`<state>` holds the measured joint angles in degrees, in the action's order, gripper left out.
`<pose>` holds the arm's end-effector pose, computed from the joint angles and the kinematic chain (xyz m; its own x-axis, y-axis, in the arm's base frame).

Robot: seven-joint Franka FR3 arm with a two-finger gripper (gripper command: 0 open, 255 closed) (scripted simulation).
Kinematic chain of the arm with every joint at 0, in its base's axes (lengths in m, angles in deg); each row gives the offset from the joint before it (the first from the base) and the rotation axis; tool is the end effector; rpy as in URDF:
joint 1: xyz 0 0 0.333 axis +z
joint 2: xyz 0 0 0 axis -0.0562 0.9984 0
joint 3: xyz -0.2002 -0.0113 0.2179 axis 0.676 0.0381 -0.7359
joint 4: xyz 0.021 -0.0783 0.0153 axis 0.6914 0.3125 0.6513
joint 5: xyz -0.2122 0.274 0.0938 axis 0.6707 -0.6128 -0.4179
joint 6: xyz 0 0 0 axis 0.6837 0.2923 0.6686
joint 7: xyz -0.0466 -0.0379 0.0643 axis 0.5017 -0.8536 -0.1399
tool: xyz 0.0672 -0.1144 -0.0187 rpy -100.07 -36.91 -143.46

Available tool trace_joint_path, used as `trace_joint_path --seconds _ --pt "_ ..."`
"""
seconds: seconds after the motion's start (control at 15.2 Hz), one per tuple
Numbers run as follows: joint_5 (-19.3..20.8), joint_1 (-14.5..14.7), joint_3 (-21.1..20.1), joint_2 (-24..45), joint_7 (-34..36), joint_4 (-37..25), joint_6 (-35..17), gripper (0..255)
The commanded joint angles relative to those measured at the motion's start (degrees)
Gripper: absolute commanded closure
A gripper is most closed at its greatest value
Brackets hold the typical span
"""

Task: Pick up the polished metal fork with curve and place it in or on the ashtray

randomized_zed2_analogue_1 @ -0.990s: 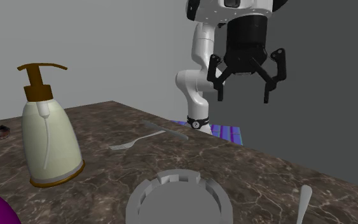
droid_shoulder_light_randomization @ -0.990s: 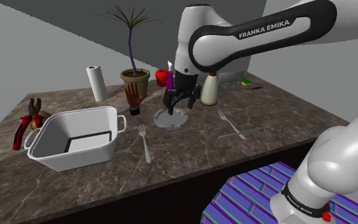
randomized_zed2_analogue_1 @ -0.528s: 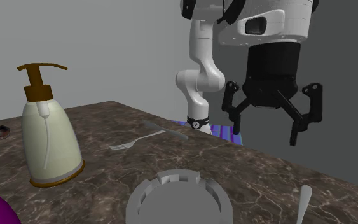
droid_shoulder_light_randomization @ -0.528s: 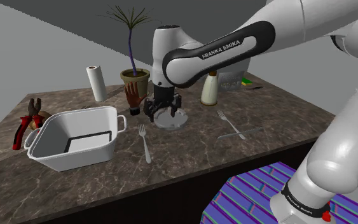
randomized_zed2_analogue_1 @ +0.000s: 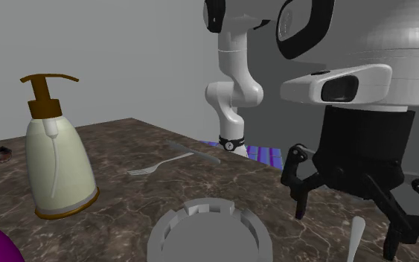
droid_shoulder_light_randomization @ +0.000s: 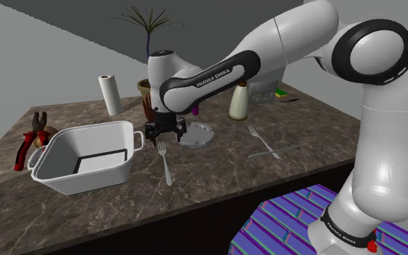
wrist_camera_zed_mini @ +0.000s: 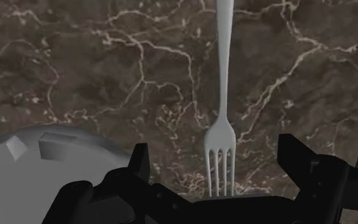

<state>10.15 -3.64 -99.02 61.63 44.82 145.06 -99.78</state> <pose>0.5643 0.2243 0.3584 0.8974 -0.4359 0.0678 -0.4351 -0.9000 -0.0265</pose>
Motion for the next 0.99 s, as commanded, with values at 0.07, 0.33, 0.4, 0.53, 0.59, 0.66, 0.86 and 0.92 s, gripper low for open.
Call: trace_joint_path --seconds 0.07,0.33,0.4,0.53,0.59,0.66,0.86,0.92 --pt "2.48 2.12 1.22 5.88 3.48 -5.77 0.83 0" --pt "3.29 2.39 1.72 7.42 3.97 -4.87 -1.5 0" --pt "3.51 2.45 1.84 7.83 4.1 -4.68 -2.07 0" --pt "4.08 2.64 2.17 8.92 4.45 -4.26 -3.51 0" --pt "4.07 2.64 2.17 8.91 4.45 -4.25 -3.51 0" --pt "4.07 2.64 2.17 8.92 4.45 -4.26 -3.51 0" --pt "4.07 2.64 2.17 8.92 4.45 -4.26 -3.51 0" --pt "4.07 2.64 2.17 8.92 4.45 -4.26 -3.51 0"
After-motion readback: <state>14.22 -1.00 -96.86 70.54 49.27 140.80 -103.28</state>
